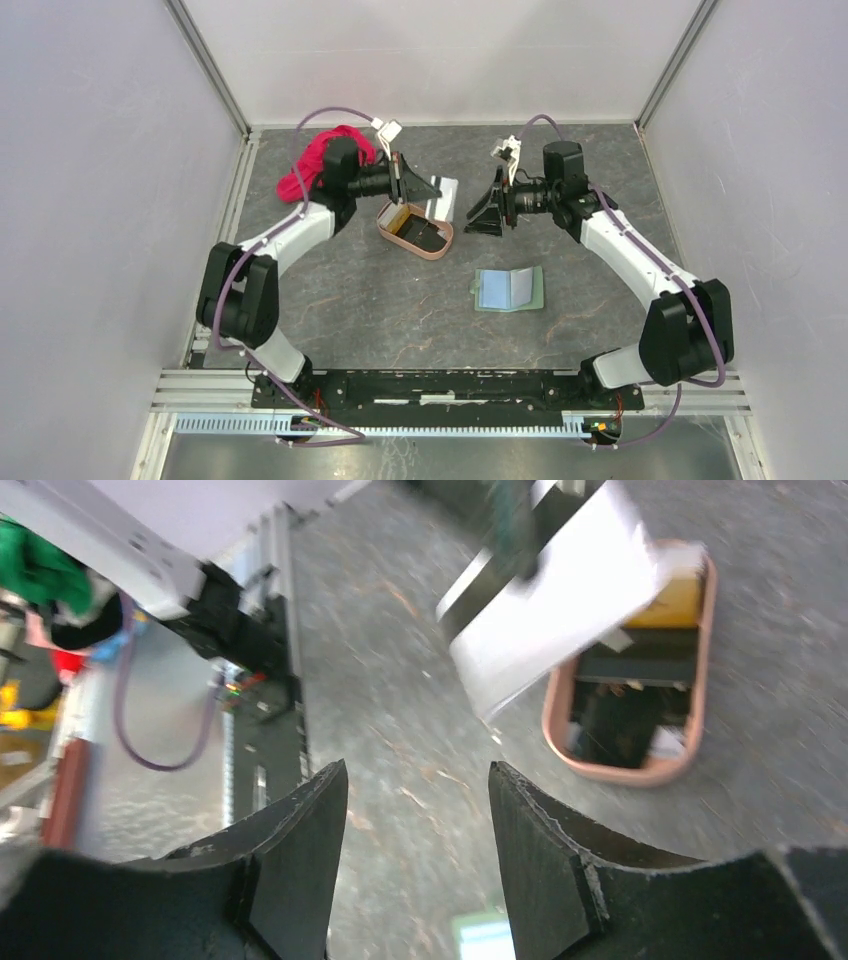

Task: Put the credit cards into the card holder
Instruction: Place the credit card in the storage box.

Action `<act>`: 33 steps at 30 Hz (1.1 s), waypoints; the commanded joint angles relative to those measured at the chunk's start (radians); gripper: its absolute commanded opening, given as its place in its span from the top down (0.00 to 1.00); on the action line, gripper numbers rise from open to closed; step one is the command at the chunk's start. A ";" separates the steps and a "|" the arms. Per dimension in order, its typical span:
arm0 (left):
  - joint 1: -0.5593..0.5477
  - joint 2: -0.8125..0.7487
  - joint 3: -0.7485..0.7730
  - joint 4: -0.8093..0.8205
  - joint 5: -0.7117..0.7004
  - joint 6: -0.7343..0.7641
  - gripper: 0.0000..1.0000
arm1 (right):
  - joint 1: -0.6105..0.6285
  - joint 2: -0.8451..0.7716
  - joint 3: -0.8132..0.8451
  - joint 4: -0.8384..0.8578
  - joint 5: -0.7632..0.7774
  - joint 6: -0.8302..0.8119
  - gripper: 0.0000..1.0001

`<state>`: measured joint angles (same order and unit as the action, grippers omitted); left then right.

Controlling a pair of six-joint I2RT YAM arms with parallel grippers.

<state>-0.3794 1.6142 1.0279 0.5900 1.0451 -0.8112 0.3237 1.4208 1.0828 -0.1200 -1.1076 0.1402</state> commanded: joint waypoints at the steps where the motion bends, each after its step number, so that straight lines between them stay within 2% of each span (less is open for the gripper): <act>1: 0.051 0.046 0.231 -0.960 -0.403 0.756 0.98 | -0.044 -0.019 -0.003 -0.203 0.119 -0.341 0.39; 4: 0.048 0.092 0.252 -1.038 -0.594 0.837 0.98 | -0.097 -0.029 -0.087 -0.167 0.117 -0.382 0.38; 8: 0.044 0.153 0.280 -1.050 -0.673 0.849 0.98 | -0.142 -0.009 -0.133 -0.170 0.106 -0.437 0.38; 16: -0.034 0.248 0.383 -1.066 -0.878 0.855 0.98 | -0.172 0.038 -0.142 -0.171 0.011 -0.471 0.38; 21: -0.070 0.283 0.427 -1.097 -0.956 0.889 0.98 | -0.178 0.032 -0.164 -0.161 -0.013 -0.480 0.37; 26: -0.084 0.299 0.439 -1.134 -1.015 0.967 0.93 | -0.185 0.041 -0.176 -0.159 -0.033 -0.488 0.37; 33: -0.104 0.329 0.467 -1.146 -1.090 0.992 0.85 | -0.188 0.041 -0.173 -0.168 -0.061 -0.498 0.37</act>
<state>-0.4675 1.9358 1.4563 -0.5442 0.0399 0.1070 0.1410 1.4609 0.9100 -0.3088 -1.1248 -0.3321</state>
